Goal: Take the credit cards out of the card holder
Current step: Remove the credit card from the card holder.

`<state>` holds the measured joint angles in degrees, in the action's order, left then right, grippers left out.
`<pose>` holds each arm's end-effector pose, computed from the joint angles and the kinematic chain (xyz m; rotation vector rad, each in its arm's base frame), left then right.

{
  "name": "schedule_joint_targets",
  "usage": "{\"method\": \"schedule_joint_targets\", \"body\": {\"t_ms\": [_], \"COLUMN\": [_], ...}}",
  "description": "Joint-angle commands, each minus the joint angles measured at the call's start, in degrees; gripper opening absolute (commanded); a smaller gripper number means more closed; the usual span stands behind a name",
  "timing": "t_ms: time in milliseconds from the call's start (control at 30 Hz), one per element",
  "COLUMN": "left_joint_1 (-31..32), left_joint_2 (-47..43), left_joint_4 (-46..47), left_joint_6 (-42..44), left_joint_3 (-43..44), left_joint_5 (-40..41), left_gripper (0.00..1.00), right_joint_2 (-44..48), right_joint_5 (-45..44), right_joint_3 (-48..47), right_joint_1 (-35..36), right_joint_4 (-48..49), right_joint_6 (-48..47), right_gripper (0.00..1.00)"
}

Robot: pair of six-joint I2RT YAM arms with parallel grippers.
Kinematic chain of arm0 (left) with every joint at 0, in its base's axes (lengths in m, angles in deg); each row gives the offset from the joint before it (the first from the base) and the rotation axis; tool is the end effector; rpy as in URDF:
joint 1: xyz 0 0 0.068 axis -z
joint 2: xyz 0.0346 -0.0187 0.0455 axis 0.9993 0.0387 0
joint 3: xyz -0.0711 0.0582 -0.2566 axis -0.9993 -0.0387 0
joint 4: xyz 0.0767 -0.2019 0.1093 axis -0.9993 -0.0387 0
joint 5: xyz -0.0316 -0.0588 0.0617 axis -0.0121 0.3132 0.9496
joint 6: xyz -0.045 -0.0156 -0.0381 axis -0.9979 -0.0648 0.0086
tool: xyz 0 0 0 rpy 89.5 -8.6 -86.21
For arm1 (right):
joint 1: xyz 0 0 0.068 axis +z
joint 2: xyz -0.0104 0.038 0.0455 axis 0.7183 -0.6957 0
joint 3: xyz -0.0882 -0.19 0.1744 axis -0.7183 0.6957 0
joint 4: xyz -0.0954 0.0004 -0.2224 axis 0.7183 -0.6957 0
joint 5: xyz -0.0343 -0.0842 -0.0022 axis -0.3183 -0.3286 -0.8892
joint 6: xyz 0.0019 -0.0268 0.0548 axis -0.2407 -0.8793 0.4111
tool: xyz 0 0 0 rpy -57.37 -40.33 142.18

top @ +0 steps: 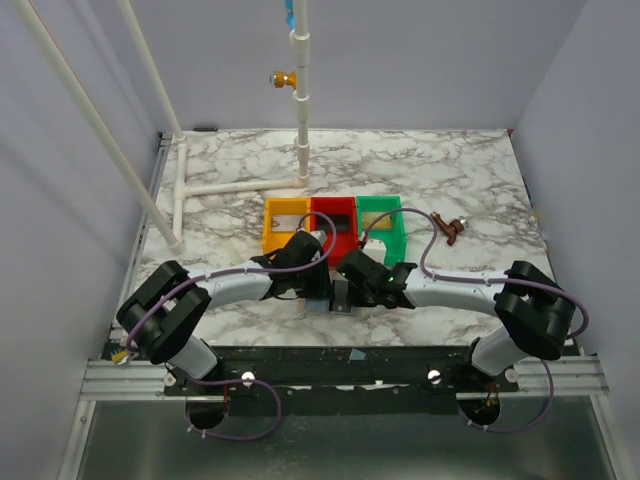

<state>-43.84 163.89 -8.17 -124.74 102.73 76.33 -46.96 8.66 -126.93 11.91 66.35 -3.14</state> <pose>0.1923 -0.1987 0.1581 0.0892 2.6666 -0.8592 0.1592 0.2273 0.1706 0.0241 2.5940 0.3374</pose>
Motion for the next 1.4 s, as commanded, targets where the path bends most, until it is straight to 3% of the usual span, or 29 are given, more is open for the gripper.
{"method": "schedule_joint_targets", "body": {"t_ms": [0, 133, 333, 767, 1367], "left_joint_1": [2.0, 3.4, 3.5, 3.5, 4.8], "left_joint_2": [1.6, 2.0, 1.7, 0.9, 2.6], "left_joint_4": [-5.2, -7.0, -5.1, -6.0, -8.6], "left_joint_6": [1.6, 1.8, 0.5, 0.1, 1.6], "left_joint_3": [1.9, 2.7, 1.8, 1.6, 3.0], "left_joint_5": [8.3, 11.2, 9.5, 11.3, 15.3], "left_gripper": [0.32, 0.32, 0.32, 0.32, 0.33], "right_joint_2": [-0.3, -0.4, 2.8, -2.8, -1.5], "right_joint_5": [-1.7, -1.4, -1.8, -5.1, -4.9], "right_joint_3": [1.2, 1.5, 2.7, 2.4, 3.7], "right_joint_1": [0.3, 0.3, 0.3, 0.3, 0.3], "right_joint_4": [0.7, 0.9, 3.0, 0.0, -0.3], "right_joint_6": [0.0, 0.0, 0.2, -0.7, 0.0], "right_gripper": [0.31, 0.31, 0.41, 0.38, 0.33]}}
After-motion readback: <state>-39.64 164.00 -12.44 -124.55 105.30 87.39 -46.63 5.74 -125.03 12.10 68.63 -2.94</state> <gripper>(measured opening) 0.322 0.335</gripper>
